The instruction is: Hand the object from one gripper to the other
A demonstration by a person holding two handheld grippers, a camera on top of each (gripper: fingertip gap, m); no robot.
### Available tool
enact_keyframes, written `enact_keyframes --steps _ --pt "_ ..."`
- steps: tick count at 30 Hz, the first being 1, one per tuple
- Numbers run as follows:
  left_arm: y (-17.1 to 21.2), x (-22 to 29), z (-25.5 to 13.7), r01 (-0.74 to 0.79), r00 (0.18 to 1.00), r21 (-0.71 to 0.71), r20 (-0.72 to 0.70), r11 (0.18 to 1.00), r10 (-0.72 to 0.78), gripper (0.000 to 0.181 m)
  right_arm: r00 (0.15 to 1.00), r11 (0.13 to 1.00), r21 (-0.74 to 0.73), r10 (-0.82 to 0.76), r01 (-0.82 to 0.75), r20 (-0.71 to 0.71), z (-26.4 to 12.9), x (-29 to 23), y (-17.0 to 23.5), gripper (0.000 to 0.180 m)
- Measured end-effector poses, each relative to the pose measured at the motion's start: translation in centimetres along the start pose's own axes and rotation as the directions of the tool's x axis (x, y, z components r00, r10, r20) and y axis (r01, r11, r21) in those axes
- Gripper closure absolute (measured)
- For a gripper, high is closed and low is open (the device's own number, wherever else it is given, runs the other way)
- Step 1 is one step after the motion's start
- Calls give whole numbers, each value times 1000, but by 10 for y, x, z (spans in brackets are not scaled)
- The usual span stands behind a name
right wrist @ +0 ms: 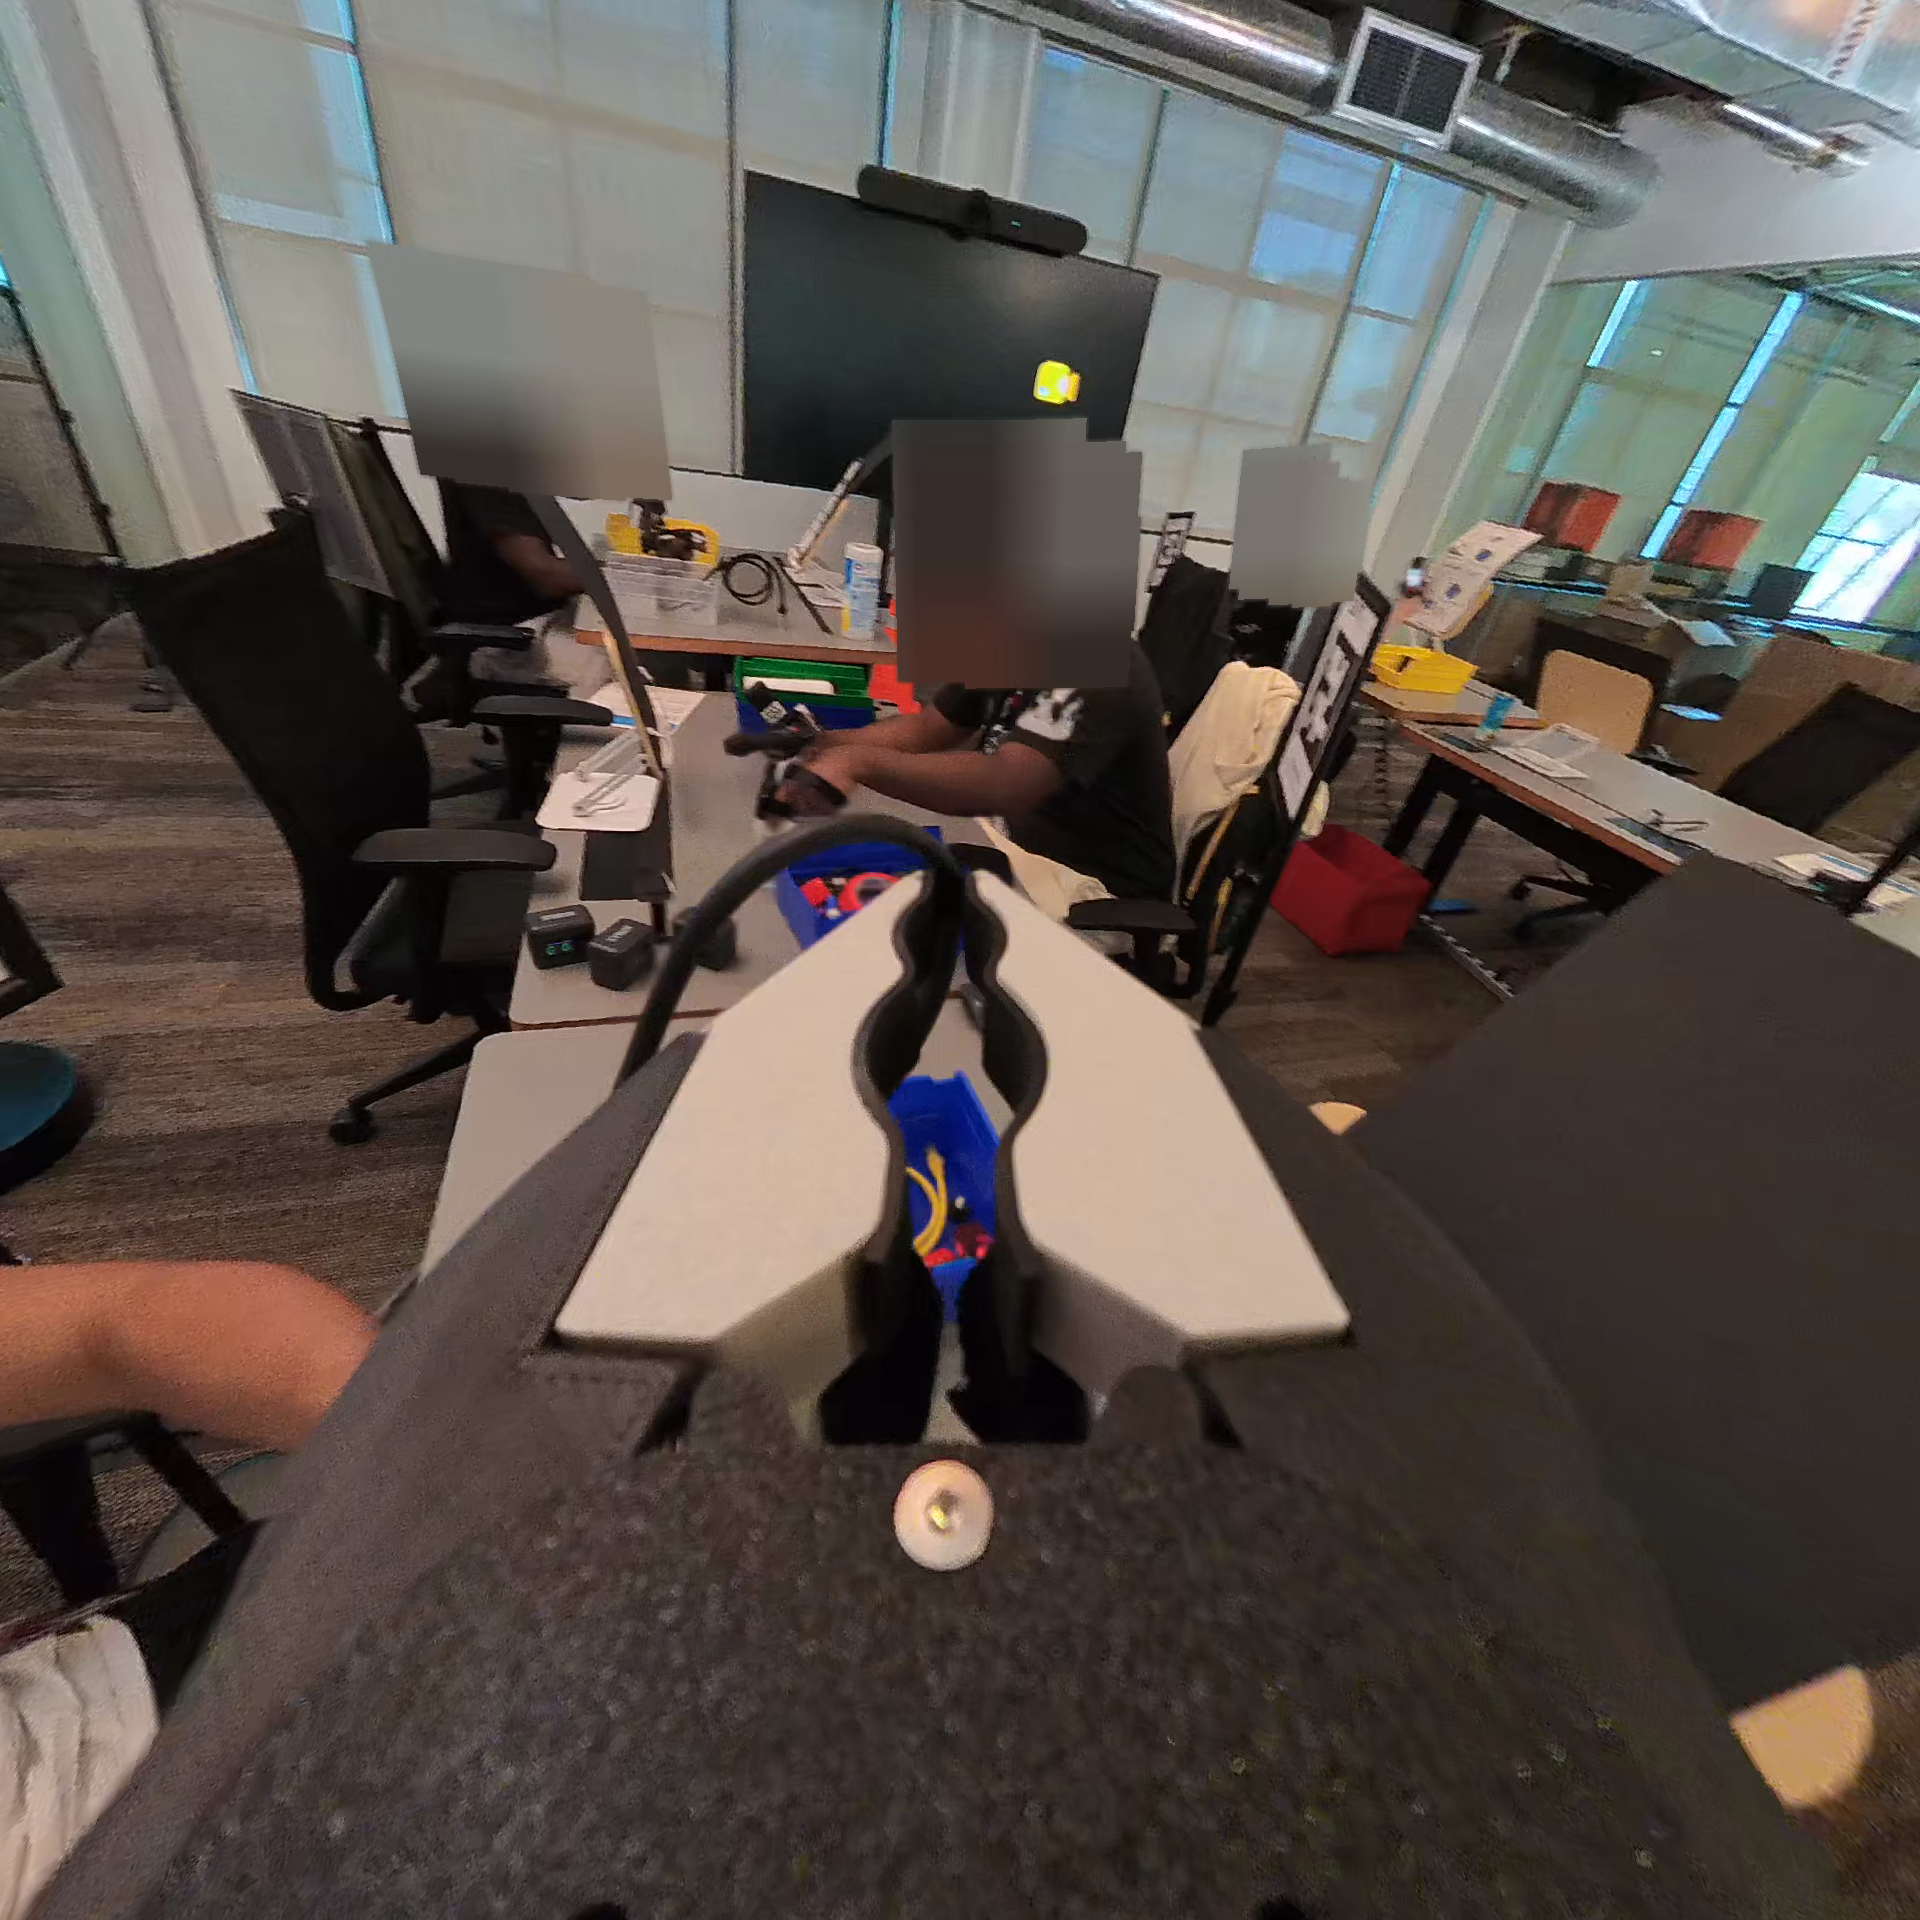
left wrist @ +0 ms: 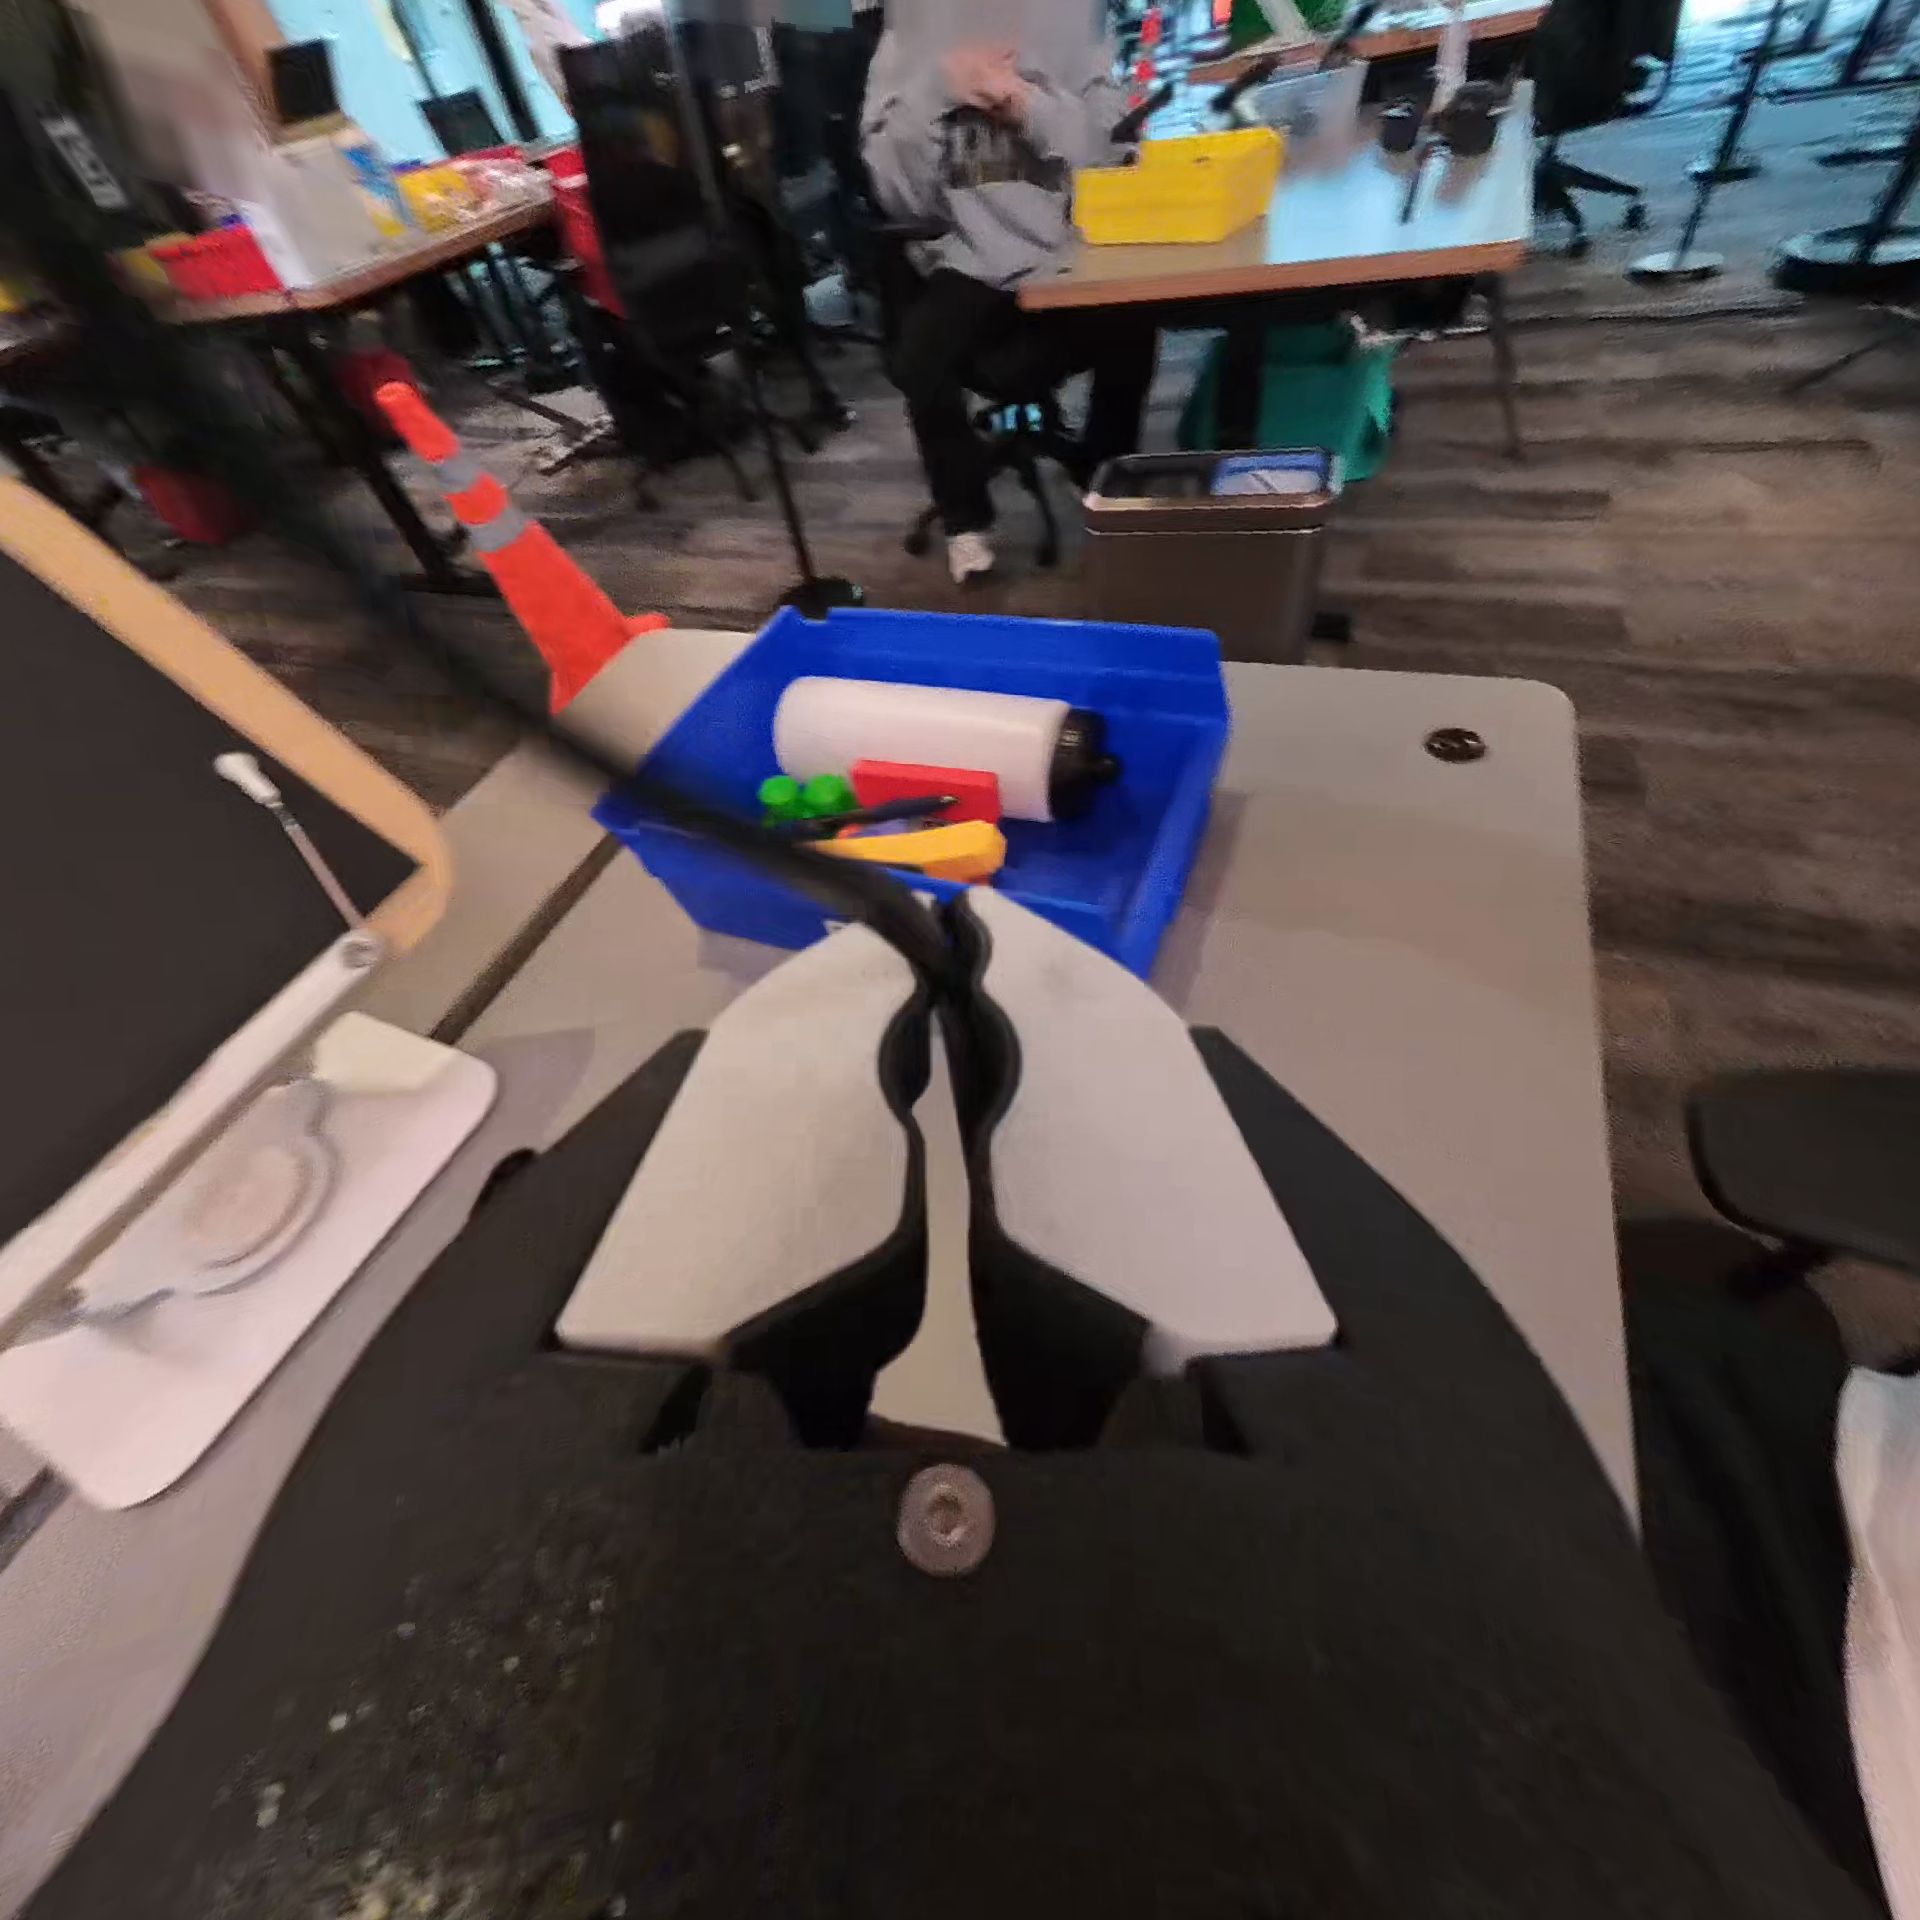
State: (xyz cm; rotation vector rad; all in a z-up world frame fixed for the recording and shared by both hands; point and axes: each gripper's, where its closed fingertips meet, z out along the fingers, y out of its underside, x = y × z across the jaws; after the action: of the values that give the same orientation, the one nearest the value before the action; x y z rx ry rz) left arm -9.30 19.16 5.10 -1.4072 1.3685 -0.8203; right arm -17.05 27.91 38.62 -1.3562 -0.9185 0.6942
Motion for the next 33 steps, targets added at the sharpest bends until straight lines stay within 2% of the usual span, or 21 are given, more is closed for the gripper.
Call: enact_keyframes --steps 4,7,9,12,15,17,18,20,22,25,28,30,33 --pt "8 24 -5 14 998 -9 -62 1000 -14 181 993 998 -61 -37 30 -113 -12 23 8 176" --pt "-2 37 -19 -19 996 13 -85 1000 20 181 970 985 -166 -86 48 -226 -21 45 35 177" --pt "-18 42 -36 -46 994 51 -95 998 51 181 961 957 -290 -90 11 -262 -27 55 70 176" --pt "-54 40 -70 -42 994 128 -98 991 55 181 967 881 -461 -16 -107 -256 -35 54 135 176" --pt "-93 31 -102 2 994 204 -109 979 20 181 963 813 -559 8 -163 -269 -42 52 189 175" --pt "-117 23 -119 59 991 254 -132 965 -26 181 962 797 -579 11 -173 -274 -41 52 213 174" --pt "-127 16 -125 103 988 277 -137 955 -66 181 963 789 -584 31 -188 -268 -40 51 223 167" --pt "-144 2 -132 220 971 325 -158 920 -177 181 967 773 -594 92 -221 -239 -34 42 237 142" --pt "-151 -12 -135 329 943 364 -182 871 -280 181 966 802 -557 95 -217 -240 -29 39 234 131" --pt "-145 -36 -134 455 890 426 -185 782 -418 181 960 920 -339 110 -196 -257 -31 26 198 128" --pt "-131 -52 -133 646 761 443 -320 621 -564 181 943 977 -143 104 -156 -316 -56 2 176 128" --pt "-114 -67 -127 718 689 442 -343 537 -639 181 934 992 -63 82 -111 -349 -69 -21 179 128" --pt "-96 -84 -114 760 635 434 -332 484 -698 181 945 996 -60 42 -65 -323 -62 -59 206 125"
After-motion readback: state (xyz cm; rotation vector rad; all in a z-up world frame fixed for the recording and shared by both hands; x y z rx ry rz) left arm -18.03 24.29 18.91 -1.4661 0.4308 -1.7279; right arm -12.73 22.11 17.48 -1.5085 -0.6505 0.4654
